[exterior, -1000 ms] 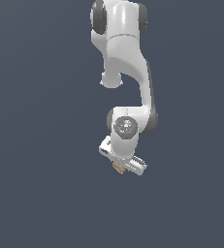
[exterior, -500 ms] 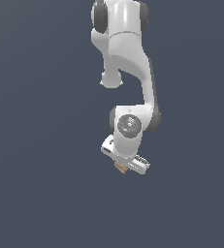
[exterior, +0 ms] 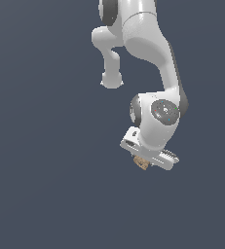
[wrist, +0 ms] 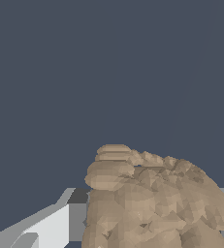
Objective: Pick up the object and move it to a goal position.
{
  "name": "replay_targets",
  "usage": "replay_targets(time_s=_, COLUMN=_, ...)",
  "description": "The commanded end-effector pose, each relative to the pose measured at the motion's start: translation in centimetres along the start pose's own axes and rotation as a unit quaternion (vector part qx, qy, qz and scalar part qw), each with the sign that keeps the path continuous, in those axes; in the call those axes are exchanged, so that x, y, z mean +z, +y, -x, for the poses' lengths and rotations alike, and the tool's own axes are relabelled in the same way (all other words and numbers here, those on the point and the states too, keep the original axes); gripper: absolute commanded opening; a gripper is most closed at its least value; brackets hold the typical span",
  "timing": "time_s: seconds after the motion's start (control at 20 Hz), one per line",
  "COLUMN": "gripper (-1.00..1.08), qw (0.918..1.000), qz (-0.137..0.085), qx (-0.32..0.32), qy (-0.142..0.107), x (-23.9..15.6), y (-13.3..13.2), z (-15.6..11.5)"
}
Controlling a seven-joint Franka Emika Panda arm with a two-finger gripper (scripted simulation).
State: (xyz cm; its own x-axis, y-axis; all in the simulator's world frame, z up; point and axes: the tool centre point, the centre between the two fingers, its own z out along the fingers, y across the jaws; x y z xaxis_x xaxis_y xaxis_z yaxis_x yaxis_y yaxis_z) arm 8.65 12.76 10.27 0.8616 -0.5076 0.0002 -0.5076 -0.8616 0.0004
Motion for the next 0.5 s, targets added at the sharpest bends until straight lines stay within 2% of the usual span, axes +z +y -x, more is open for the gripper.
replay_targets(time_s=0.0, gripper=-1.0, qw=1.0, qz=0.0, qx=0.0, qy=0.0, x=-1.7, y=-2.0, z=1.2)
replay_targets(time_s=0.2, gripper=-1.0, qw=1.0, qz=0.0, qx=0.0, qy=0.0, x=-3.9, y=-4.6, z=2.6)
replay_targets(time_s=0.45, gripper=-1.0, qw=1.0, qz=0.0, qx=0.0, qy=0.0, x=-5.1, y=-6.2, z=3.4)
